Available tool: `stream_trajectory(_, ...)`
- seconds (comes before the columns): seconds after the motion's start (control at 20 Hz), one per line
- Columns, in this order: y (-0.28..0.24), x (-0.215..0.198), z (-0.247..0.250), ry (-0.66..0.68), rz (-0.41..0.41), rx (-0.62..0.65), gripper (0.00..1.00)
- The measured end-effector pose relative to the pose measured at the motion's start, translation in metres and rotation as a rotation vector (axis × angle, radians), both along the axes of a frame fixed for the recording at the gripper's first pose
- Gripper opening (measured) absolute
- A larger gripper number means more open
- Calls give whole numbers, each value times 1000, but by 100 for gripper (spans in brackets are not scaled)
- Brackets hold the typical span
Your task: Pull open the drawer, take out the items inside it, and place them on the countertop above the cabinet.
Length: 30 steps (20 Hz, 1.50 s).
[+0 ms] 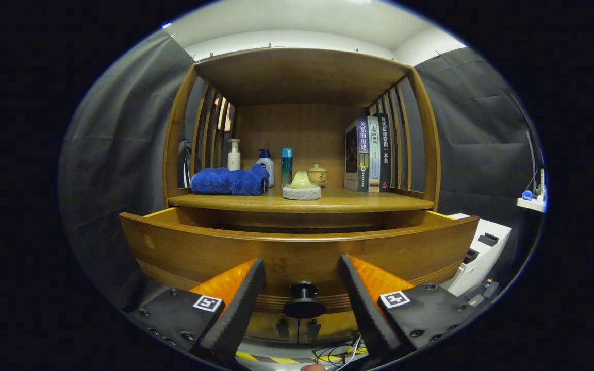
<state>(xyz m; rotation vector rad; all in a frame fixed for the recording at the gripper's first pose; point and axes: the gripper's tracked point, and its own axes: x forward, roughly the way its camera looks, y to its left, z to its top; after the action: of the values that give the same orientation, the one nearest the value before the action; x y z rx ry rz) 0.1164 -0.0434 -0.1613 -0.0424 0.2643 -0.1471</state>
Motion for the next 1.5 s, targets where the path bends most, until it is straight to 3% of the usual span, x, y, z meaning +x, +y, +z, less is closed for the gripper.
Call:
stream_trajectory(0.75, -16, 76, -16, 19, -4, -17, 96)
stream_trajectory(1.5, -21, 105, -16, 26, -6, -30, 96)
